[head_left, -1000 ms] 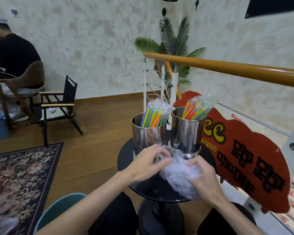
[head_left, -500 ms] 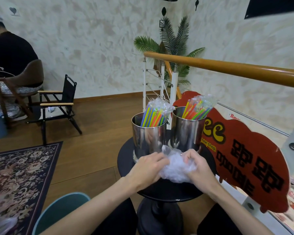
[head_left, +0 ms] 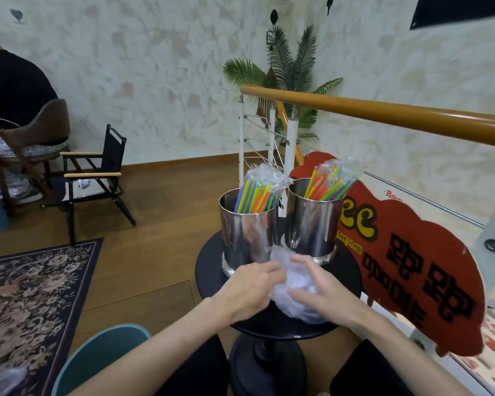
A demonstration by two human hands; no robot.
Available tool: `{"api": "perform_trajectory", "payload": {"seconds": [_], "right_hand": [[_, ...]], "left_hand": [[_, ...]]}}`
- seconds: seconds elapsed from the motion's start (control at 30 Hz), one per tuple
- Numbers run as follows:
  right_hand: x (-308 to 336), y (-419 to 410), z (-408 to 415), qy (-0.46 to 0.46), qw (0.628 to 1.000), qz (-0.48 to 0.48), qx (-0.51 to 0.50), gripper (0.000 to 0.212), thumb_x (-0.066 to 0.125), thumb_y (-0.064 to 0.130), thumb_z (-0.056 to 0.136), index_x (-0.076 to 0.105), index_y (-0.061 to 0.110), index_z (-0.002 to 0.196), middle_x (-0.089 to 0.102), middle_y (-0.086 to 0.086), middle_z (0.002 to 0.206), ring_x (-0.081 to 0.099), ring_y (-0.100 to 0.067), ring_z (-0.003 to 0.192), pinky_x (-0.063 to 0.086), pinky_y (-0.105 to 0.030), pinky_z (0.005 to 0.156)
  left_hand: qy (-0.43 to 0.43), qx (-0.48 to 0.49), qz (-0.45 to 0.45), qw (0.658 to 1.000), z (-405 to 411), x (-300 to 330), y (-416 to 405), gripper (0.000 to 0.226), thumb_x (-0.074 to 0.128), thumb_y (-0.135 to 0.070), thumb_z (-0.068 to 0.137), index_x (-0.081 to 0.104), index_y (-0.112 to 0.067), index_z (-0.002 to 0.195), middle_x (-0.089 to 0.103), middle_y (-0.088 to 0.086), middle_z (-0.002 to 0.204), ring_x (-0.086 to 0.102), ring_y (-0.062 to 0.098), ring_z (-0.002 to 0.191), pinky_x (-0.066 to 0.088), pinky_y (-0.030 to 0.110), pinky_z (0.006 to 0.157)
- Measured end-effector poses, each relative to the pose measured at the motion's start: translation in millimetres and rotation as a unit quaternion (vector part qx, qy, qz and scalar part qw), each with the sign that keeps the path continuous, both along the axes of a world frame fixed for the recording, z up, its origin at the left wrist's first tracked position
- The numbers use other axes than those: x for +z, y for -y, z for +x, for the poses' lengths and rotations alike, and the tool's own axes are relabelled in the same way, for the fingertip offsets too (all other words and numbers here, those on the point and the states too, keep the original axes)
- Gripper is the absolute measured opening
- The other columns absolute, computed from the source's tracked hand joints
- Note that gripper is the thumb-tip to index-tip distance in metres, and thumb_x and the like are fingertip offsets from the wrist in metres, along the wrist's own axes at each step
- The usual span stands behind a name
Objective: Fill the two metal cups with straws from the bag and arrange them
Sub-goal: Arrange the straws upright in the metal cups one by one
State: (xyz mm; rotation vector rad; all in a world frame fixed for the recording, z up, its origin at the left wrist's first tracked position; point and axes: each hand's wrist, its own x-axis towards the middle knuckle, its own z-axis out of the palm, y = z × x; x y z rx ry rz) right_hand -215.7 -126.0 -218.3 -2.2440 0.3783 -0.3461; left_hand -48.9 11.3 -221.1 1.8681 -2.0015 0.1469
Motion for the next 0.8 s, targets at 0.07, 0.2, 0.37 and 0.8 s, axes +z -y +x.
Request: {"api": "perform_trajectory", "payload": {"seconds": [0.07, 0.2, 0.37, 0.8], "right_hand": [[-6, -1, 5, 0.032, 0.998, -0.039, -0.023, 0.031, 0.07, 0.02, 0.089, 0.058, 0.034, 0.115, 0.063, 0.026, 0.109, 0.058, 0.008, 0.105, 0.041, -0.013, 0.084], [-8, 1, 10, 0.075, 0.992, -0.085, -0.049, 0.036, 0.063, 0.005, 0.077, 0.051, 0.039, 0.078, 0.059, 0.022, 0.082, 0.056, -0.001, 0.076, 0.036, -0.013, 0.065], [-7, 6, 10, 0.131, 0.986, -0.071, -0.069, 0.044, 0.055, -0.01, 0.068, 0.052, 0.034, 0.062, 0.059, 0.02, 0.073, 0.055, -0.002, 0.071, 0.037, -0.014, 0.063], [16, -9, -9, 0.075, 0.996, 0.041, -0.008, 0.064, 0.073, 0.031, 0.08, 0.044, 0.04, 0.137, 0.048, 0.034, 0.133, 0.048, 0.008, 0.125, 0.046, -0.018, 0.094]], "left_hand": [[-0.139, 0.038, -0.021, 0.989, -3, 3, -3, 0.041, 0.051, 0.002, 0.071, 0.052, -0.021, 0.105, 0.061, -0.004, 0.102, 0.058, 0.023, 0.092, 0.048, 0.039, 0.073], [-0.198, 0.1, -0.082, 0.972, -5, 6, -9, 0.058, 0.065, -0.013, 0.071, 0.048, -0.027, 0.125, 0.047, -0.014, 0.124, 0.054, 0.009, 0.114, 0.049, 0.034, 0.088], [-0.42, 0.123, -0.025, 0.899, -9, 1, -16, 0.097, 0.083, -0.037, 0.071, 0.028, -0.037, 0.152, 0.047, -0.022, 0.135, 0.052, -0.006, 0.12, 0.051, 0.029, 0.1], [-0.429, 0.109, -0.082, 0.893, -6, -12, 0, 0.032, 0.054, -0.006, 0.071, 0.061, -0.014, 0.101, 0.069, 0.0, 0.097, 0.067, 0.021, 0.095, 0.052, 0.056, 0.081]]}}
